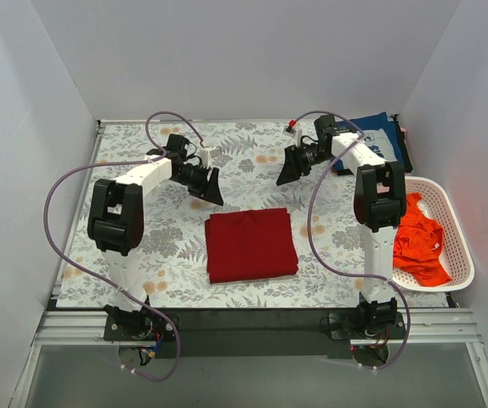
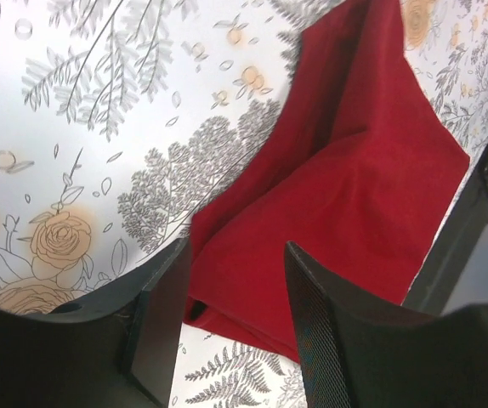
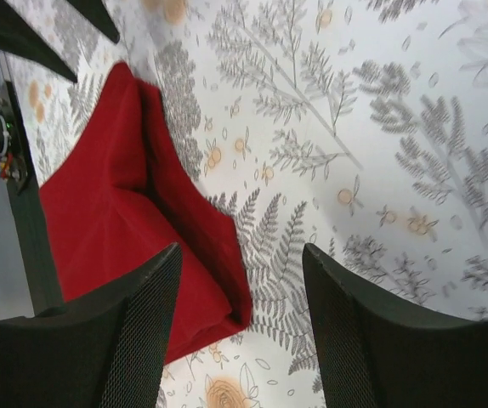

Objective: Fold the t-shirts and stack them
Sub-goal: Fold the tshirt

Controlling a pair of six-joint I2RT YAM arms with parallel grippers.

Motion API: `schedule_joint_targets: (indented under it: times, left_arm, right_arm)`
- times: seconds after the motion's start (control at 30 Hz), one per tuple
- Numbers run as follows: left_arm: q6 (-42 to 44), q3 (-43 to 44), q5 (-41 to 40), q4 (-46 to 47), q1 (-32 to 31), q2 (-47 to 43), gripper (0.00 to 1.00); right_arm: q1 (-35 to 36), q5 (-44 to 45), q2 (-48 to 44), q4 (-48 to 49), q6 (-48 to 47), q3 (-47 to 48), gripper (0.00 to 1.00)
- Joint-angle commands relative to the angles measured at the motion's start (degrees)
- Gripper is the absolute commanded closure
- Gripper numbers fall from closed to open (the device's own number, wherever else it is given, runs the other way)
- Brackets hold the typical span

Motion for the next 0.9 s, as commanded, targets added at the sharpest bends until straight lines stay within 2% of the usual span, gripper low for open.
schedule_joint_targets:
  times: [0.0, 0.27, 0.63, 0.8, 0.87]
  left_arm:
    - [-3.34, 3.58, 2.16, -2.92, 1.78, 2.22, 0.53]
    - [-2.04, 8.77, 3.47, -10.29, 2.31, 8.99, 0.53]
    - [-2.20, 4.55, 3.22, -9.16, 2.49, 7.68, 0.50]
    - [-1.85, 4.37, 2.25, -9.07, 2.49, 8.38, 0.50]
    - [-1.33, 4.37, 2.16, -9.42, 2.49, 8.47, 0.50]
  right_arm:
    - [1.63, 2.62, -3.65, -5.14, -6.27, -3.81, 0.34]
    - [1.63, 2.71, -3.83, -8.13, -11.63, -9.44, 0.30]
    - [2.16, 1.92, -4.36, -9.36, -14.36, -12.78, 0.30]
    - [2.16, 1.83, -3.83, -9.54, -14.80, -12.61, 0.39]
    - [2.16, 1.66, -3.92, -9.54, -14.97, -12.78, 0.48]
